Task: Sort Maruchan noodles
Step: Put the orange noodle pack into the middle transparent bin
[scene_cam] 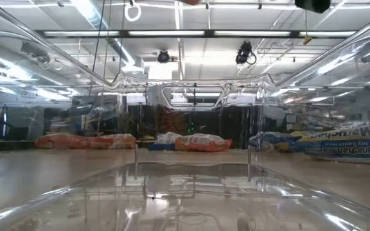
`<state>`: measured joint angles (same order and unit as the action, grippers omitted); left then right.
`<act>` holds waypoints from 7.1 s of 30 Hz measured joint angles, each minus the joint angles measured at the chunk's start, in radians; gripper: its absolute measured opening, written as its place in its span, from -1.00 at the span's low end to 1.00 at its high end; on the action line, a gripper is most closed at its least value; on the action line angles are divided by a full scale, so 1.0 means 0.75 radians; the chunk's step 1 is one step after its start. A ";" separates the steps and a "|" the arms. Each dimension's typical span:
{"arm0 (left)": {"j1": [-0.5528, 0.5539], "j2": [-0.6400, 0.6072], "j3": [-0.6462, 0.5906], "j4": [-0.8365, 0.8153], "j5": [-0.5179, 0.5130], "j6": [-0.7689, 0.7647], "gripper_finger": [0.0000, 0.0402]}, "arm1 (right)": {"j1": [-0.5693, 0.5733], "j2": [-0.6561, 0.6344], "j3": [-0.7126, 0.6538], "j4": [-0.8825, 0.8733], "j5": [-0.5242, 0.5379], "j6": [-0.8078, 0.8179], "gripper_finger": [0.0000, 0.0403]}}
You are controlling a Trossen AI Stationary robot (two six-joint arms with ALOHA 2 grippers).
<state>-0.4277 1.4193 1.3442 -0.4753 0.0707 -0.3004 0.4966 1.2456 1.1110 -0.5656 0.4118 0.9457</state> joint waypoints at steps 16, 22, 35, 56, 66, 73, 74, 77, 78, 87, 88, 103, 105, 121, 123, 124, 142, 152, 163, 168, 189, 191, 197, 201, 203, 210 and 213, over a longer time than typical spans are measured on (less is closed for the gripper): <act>-0.116 0.489 0.000 0.542 0.040 0.168 -0.98 | 0.402 0.307 0.000 0.116 0.038 0.678 0.09; -0.118 0.585 0.000 0.528 0.088 0.165 -0.98 | 0.488 0.402 -0.001 0.180 0.052 0.840 0.09; -0.123 0.695 0.000 0.536 0.091 0.141 -0.98 | 0.498 0.442 0.000 0.219 0.090 0.890 0.09; -0.152 0.717 0.000 0.565 0.114 -0.097 -0.69 | 0.494 0.443 -0.001 0.235 0.116 0.875 0.09; -0.144 0.670 0.041 0.531 0.108 -0.144 -0.45 | 0.488 0.443 -0.001 0.243 0.124 0.854 0.09; -0.111 0.612 0.044 0.363 0.096 -0.128 -0.33 | 0.478 0.443 -0.001 0.248 0.124 0.830 0.09; -0.103 0.604 0.044 0.339 0.101 -0.124 -0.31 | 0.477 0.443 0.000 0.248 0.124 0.829 0.09; -0.087 0.543 0.044 0.229 0.101 -0.118 -0.30 | 0.462 0.443 -0.001 0.240 0.124 0.791 0.09; -0.079 0.518 0.045 0.209 0.101 -0.118 -0.31 | 0.456 0.443 0.000 0.238 0.124 0.772 0.09; -0.068 0.254 0.046 -0.188 -0.159 -0.150 -0.34 | 0.331 0.477 -0.001 0.197 0.090 0.507 0.09; -0.070 0.227 0.042 -0.222 -0.205 -0.158 -0.34 | 0.316 0.476 -0.001 0.203 0.089 0.488 0.09; 0.139 0.095 -0.015 -0.343 -0.460 -0.270 -0.25 | -0.096 0.409 0.033 0.122 -0.092 0.051 0.06; 0.178 0.095 -0.015 -0.343 -0.482 -0.211 -0.20 | -0.196 0.394 0.060 0.052 -0.090 -0.082 0.05; 0.360 -0.163 -0.014 -0.804 -0.592 -0.279 -0.14 | -0.910 0.399 -0.155 0.317 -0.055 -1.742 0.04; 0.359 -0.226 -0.014 -0.827 -0.661 -0.371 -0.15 | -0.967 0.419 -0.231 0.453 -0.137 -1.851 0.04; 0.352 -0.256 -0.014 -0.847 -0.695 -0.412 -0.15 | -0.987 0.437 -0.258 0.520 -0.151 -1.907 0.04; 0.313 -0.481 -0.014 -1.010 -1.039 -0.481 -0.15 | -1.040 0.890 -0.086 0.606 -0.043 -2.032 -0.22; 0.313 -0.480 -0.014 -1.038 -1.067 -0.418 -0.14 | -1.042 0.890 -0.087 0.722 -0.123 -1.619 -0.95; 0.339 -0.470 -0.014 -0.980 -1.019 -0.146 -0.14 | -0.967 0.750 0.183 0.340 -0.330 -1.014 -0.98; 0.417 -0.459 -0.014 -0.863 -0.930 0.010 -0.14 | -0.979 0.713 0.331 0.260 -0.453 -0.824 -0.98; 0.926 -0.051 -0.014 -0.542 0.072 0.725 0.41 | -0.993 0.712 0.375 0.211 -0.624 -0.605 -0.97; 0.904 0.025 -0.014 -0.547 0.071 0.788 0.41 | -0.977 0.712 0.375 0.159 -0.593 -0.694 -0.97; 0.775 0.227 -0.014 -0.551 0.069 0.917 0.40 | -0.894 0.696 0.374 -0.228 -0.505 -0.762 -0.97; 0.690 0.310 -0.014 -0.549 0.009 0.969 0.40 | -0.792 0.603 0.374 -0.542 -0.345 -0.678 -0.97; 0.664 0.337 -0.019 -0.515 -0.020 0.988 0.38 | -0.737 0.537 0.374 -0.680 -0.258 -0.601 -0.97; 0.626 0.347 -0.305 -0.081 -0.127 1.026 0.28 | -0.563 0.265 0.374 -0.962 -0.082 -0.218 -0.97; 0.580 0.347 -0.391 0.113 -0.192 1.119 0.26 | -0.509 0.171 0.374 -0.991 0.006 -0.081 -0.97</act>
<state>0.0076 1.6794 1.0508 -0.3907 -0.0734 0.5385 0.1148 1.3735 1.3918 -1.3086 0.4160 0.8848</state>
